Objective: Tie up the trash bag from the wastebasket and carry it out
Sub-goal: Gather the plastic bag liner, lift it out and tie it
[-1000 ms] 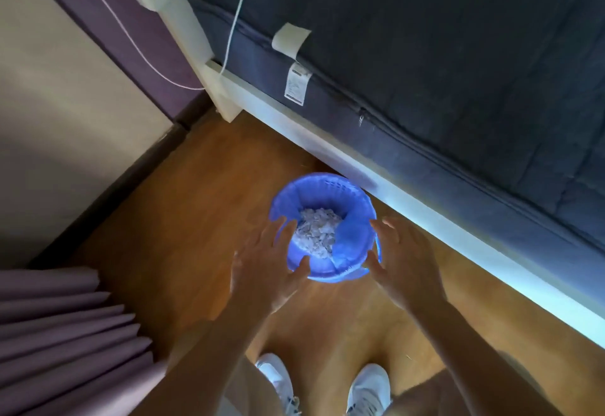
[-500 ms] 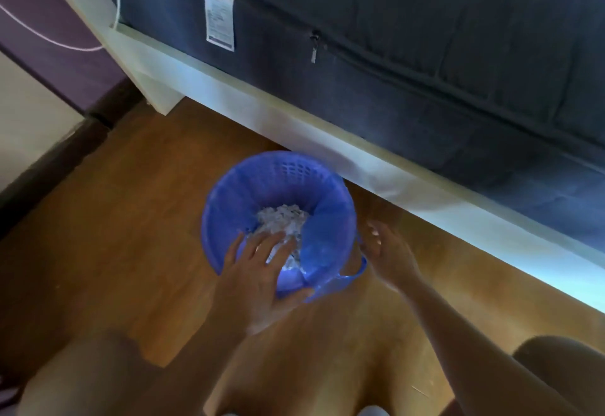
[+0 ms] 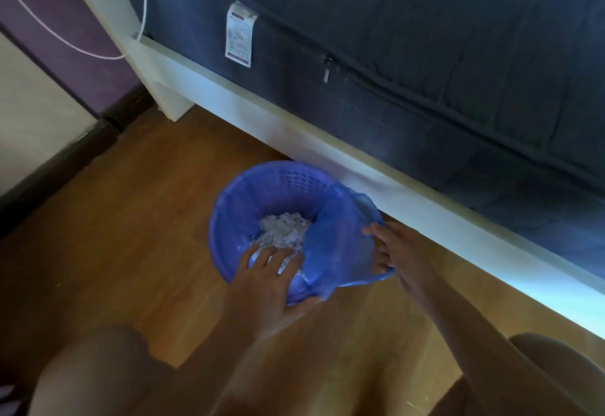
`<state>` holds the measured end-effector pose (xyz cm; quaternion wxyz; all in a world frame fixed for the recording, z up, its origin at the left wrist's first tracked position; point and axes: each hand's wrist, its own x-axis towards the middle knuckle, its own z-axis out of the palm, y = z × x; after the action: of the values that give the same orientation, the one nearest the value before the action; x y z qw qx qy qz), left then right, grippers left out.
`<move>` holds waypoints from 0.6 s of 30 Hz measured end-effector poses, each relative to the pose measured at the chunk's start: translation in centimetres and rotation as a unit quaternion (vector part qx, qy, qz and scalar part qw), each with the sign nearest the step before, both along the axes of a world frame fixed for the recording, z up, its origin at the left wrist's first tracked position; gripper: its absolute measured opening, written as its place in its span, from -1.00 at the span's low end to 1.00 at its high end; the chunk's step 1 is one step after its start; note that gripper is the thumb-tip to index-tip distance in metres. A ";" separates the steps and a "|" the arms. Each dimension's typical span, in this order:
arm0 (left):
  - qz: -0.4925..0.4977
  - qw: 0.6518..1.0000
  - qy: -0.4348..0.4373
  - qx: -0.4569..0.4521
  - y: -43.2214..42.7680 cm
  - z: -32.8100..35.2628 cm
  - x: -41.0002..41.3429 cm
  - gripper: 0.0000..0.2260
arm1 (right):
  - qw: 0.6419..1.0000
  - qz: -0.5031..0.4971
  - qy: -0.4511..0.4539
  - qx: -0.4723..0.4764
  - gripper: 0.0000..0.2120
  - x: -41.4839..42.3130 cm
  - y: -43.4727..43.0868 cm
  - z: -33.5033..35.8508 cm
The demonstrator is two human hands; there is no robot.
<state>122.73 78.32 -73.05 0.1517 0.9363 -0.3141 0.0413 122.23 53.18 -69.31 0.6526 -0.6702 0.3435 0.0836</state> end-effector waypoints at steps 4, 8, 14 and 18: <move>0.018 1.000 -0.004 -0.001 -0.5 -0.3 -0.1 -0.44 | 0.995 0.040 -0.092 -0.027 -0.77 0.1 0.5 5.1; 0.037 0.999 -0.008 0.012 -1.2 -0.4 0.1 -0.51 | 0.979 0.079 -0.177 -0.068 -0.77 -0.1 2.5 7.6; 0.045 0.999 -0.012 0.000 -1.9 -0.5 0.2 -0.56 | 0.940 0.181 -0.274 -0.092 -0.79 0.7 6.1 8.9; 0.040 0.998 -0.034 -0.019 -0.7 0.3 0.9 -0.69 | 0.854 0.312 -0.314 -0.274 -0.68 1.3 6.7 7.5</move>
<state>123.63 77.59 -72.73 0.1567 0.9432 -0.2803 0.0855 123.53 59.88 -61.84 0.4556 -0.8843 -0.0982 -0.0294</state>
